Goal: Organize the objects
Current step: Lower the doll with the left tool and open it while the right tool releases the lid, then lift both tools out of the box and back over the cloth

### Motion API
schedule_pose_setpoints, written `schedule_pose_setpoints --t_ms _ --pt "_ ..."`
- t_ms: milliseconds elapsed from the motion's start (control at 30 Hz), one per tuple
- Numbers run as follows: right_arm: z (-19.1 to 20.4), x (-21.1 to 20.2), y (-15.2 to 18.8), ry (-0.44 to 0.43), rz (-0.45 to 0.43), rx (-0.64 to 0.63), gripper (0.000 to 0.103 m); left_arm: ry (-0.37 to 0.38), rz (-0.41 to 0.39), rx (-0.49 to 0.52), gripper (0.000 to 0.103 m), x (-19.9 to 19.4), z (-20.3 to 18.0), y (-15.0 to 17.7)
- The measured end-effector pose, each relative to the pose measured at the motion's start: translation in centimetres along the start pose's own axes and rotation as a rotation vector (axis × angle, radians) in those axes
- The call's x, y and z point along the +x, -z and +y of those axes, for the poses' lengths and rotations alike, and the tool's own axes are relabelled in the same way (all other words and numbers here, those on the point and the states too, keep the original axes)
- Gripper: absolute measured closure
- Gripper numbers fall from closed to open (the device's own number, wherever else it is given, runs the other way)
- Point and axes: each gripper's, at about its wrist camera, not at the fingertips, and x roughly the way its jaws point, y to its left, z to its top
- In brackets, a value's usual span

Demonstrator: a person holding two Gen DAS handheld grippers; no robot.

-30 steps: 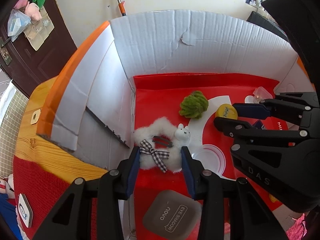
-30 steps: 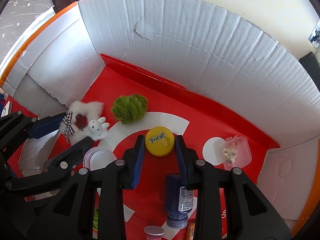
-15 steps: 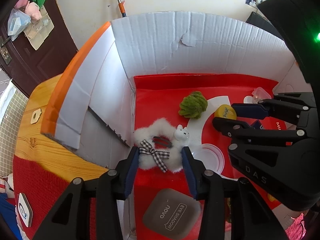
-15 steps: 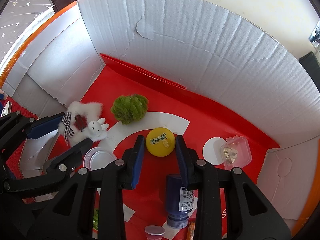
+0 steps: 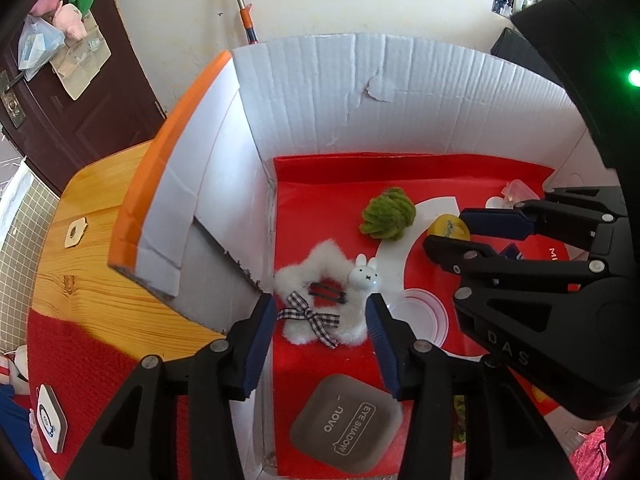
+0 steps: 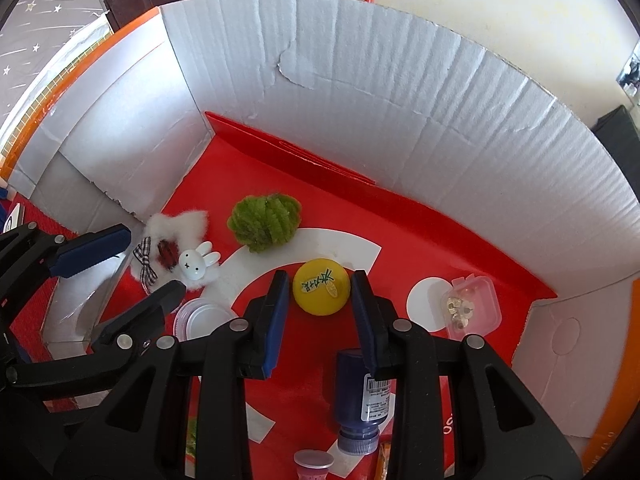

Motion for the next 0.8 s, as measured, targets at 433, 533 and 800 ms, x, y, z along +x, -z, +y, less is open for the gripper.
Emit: schedule_pose_setpoints --t_ms 433,533,800 --pt "-0.1 -2.3 -0.3 0.004 -0.036 0.026 0.073 0.041 -0.028 -0.017 0.053 -2.9 -0.1 2.1" --pt "-0.3 -3.4 -0.3 0.008 -0.057 0.038 0.073 0.054 -0.047 -0.019 0.053 -3.5 -0.1 1.7" --pt "0.5 -8.5 2.7 0.029 -0.141 0.087 0.073 0.104 -0.121 -0.028 0.048 -6.5 0.6 3.7"
